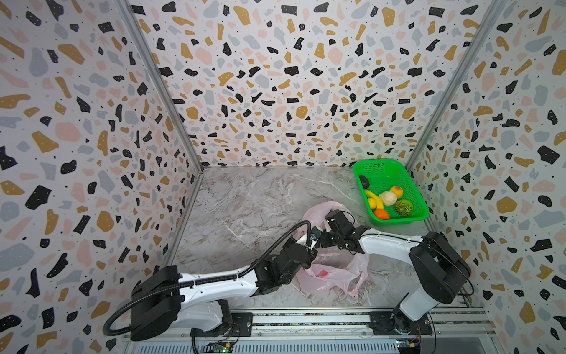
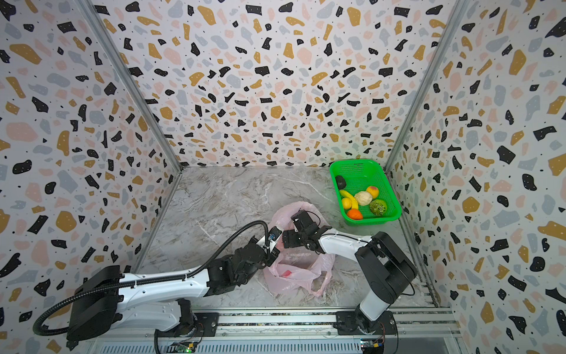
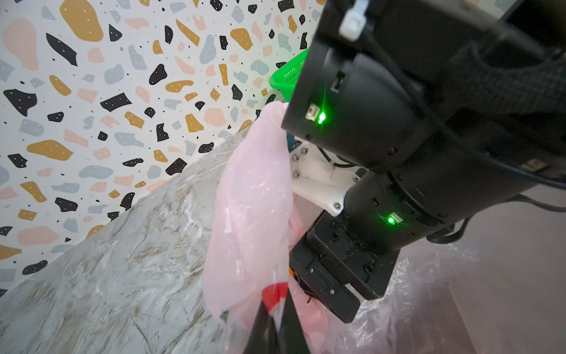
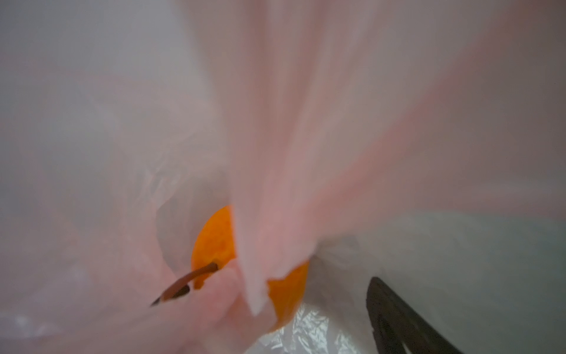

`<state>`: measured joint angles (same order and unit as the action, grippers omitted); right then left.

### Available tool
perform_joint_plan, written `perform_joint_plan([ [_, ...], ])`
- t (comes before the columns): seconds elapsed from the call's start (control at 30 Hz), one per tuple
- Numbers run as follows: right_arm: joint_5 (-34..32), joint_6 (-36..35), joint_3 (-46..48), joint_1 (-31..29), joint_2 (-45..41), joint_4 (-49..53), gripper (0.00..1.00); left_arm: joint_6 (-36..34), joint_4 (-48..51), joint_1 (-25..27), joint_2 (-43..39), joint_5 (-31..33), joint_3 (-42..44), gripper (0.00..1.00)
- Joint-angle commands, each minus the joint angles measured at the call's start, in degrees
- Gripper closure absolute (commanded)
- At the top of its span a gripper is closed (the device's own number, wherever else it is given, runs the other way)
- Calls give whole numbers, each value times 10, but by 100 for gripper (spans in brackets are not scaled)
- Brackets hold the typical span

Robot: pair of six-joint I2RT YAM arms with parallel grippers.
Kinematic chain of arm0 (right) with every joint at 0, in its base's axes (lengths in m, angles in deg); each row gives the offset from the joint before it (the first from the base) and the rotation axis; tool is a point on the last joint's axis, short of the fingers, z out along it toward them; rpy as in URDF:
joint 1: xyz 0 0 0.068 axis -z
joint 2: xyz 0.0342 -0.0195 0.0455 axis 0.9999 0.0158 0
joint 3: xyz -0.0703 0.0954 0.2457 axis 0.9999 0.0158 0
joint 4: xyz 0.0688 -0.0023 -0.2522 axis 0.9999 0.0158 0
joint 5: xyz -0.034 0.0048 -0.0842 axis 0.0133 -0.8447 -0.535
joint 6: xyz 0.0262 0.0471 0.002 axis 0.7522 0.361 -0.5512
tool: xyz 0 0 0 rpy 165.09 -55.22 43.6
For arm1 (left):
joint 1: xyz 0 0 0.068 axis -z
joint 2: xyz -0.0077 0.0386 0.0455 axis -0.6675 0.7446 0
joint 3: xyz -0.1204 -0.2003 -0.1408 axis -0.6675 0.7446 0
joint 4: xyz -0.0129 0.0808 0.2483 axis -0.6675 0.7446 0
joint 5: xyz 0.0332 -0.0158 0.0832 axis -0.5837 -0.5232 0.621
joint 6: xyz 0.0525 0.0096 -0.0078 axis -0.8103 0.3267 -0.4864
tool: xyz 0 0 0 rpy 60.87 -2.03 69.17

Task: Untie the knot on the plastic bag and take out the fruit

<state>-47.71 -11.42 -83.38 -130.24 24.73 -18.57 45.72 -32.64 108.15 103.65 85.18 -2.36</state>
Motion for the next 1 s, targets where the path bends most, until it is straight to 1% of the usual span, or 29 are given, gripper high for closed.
perform_joint_plan([
  [0.0,-32,12,-14,-6,8,-14,15,14,-26,-1,-17,0,12,100],
  [0.1,-43,15,-16,-6,23,-23,19,19,-22,-3,-27,-1,18,100],
  [0.23,-55,17,-5,-6,23,-38,30,20,-12,-4,-38,1,25,100],
  [0.37,-47,16,-3,-6,16,-35,40,19,-9,-4,-36,3,26,100],
  [0.57,-14,8,-8,-6,-22,12,40,19,-9,-8,-11,26,11,100],
  [0.77,13,-5,10,-6,-88,77,40,23,-16,-16,9,61,3,100],
  [0.97,50,-46,12,-9,-121,123,40,25,-29,-26,24,88,-8,100],
])
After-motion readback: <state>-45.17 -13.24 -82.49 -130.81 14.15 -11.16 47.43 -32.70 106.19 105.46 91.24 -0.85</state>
